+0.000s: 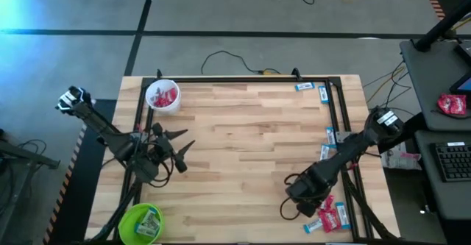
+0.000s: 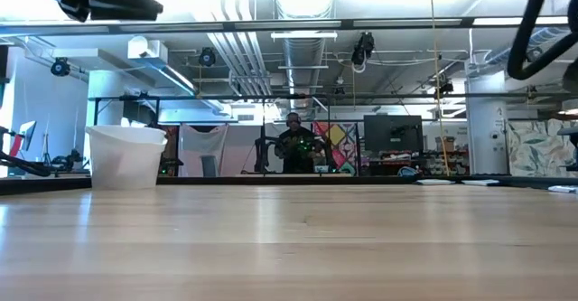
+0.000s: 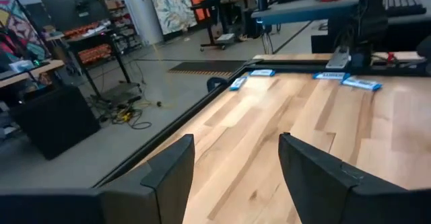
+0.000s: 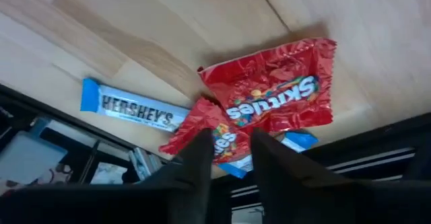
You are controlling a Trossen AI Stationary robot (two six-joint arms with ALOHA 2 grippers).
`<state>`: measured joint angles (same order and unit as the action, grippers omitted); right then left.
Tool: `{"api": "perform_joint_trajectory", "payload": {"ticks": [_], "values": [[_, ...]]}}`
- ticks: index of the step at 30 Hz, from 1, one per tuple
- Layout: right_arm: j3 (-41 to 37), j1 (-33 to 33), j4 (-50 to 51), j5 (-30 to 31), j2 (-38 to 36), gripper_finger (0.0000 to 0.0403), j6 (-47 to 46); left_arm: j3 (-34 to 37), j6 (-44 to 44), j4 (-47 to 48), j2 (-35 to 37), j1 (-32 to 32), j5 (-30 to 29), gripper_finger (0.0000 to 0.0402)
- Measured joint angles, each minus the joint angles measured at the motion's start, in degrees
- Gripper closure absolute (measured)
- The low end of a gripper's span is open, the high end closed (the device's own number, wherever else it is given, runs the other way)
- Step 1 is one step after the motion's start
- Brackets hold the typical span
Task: Sort candy by brand, put in halloween buckets
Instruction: Put the top red candy into the white bucket
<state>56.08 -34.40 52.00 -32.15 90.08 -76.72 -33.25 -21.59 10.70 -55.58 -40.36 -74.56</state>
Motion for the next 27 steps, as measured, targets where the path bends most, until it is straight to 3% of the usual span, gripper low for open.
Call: {"api": "perform_joint_trajectory", "payload": {"ticks": [7,14,20,27], "values": [[-3.38,-0.87,-1.77,-0.01,0.14,0.0192,-4.74,2.75,-2.87,0.18,0.06,0.07,0.06,0.0216],[-9.01,-0.87,-8.22,-5.5,3.39,0.0134,-3.47,4.56,-3.84,0.03,0.06,0.07,0.1,0.0219],[-9.73,-0.3,-11.82,-7.54,7.67,0.0141,-0.37,5.73,-5.47,0.09,0.14,0.07,0.17,0.0219],[-5.93,2.53,-11.14,-7.66,11.07,0.0218,4.64,5.1,-5.96,-0.05,0.19,0.07,0.17,0.0219]]}}
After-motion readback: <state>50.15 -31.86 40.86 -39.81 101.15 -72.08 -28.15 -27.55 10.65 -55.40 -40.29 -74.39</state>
